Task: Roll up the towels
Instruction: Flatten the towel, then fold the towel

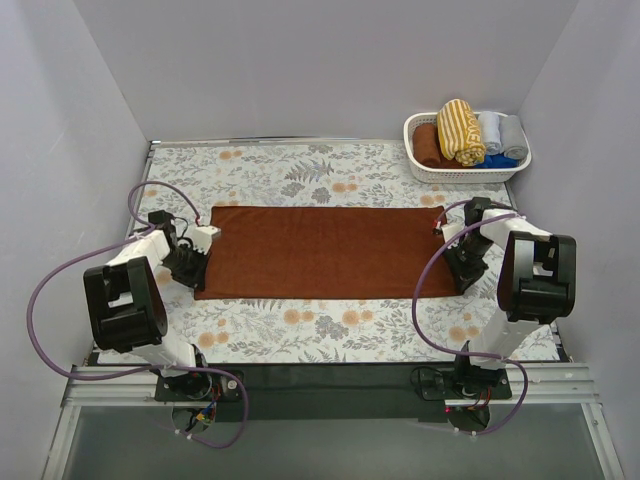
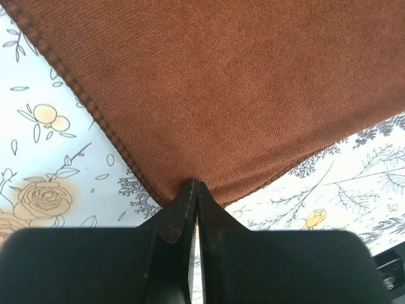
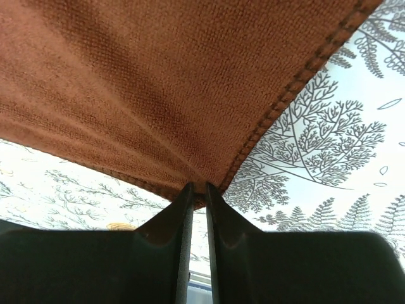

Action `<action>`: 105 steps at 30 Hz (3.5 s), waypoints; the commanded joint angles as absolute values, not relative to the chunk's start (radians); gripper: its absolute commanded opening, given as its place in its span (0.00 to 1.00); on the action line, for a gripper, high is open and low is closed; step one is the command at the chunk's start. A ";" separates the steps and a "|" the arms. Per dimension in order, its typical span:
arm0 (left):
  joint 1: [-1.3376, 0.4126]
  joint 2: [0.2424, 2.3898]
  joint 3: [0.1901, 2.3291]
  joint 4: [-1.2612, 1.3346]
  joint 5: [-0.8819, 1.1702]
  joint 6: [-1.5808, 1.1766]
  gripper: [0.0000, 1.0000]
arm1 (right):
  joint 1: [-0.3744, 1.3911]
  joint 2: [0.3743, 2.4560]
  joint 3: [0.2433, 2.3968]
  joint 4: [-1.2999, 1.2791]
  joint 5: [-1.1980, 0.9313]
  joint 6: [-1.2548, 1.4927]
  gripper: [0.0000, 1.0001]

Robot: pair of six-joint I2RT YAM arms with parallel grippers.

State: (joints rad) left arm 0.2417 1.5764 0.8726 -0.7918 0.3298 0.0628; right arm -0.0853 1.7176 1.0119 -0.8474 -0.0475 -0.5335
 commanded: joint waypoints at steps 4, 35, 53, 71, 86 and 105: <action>0.265 1.585 0.830 -0.810 0.192 0.106 0.00 | -0.107 1.773 0.976 -0.729 0.108 -0.630 0.18; 0.264 1.735 1.462 -0.647 0.663 -0.097 0.36 | -0.066 1.945 1.707 -0.784 -0.245 -0.387 0.45; 0.264 2.104 1.727 -0.712 0.607 -0.110 0.45 | -0.067 2.270 1.942 -0.767 -0.190 -0.330 0.37; 0.244 2.229 1.810 -0.732 0.603 -0.135 0.43 | -0.077 2.266 1.873 -0.767 -0.226 -0.327 0.06; 0.198 2.304 1.888 -0.818 0.678 -0.098 0.30 | -0.077 2.261 1.876 -0.772 -0.226 -0.339 0.01; 0.198 2.359 1.980 -0.850 0.664 -0.118 0.00 | -0.097 2.273 1.937 -0.773 -0.258 -0.339 0.01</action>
State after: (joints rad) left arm 0.1951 2.3486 1.9152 -0.8402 0.6418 -0.1028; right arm -0.0872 2.2677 1.8793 -0.7795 -0.2268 -0.3424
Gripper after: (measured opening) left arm 0.012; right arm 0.018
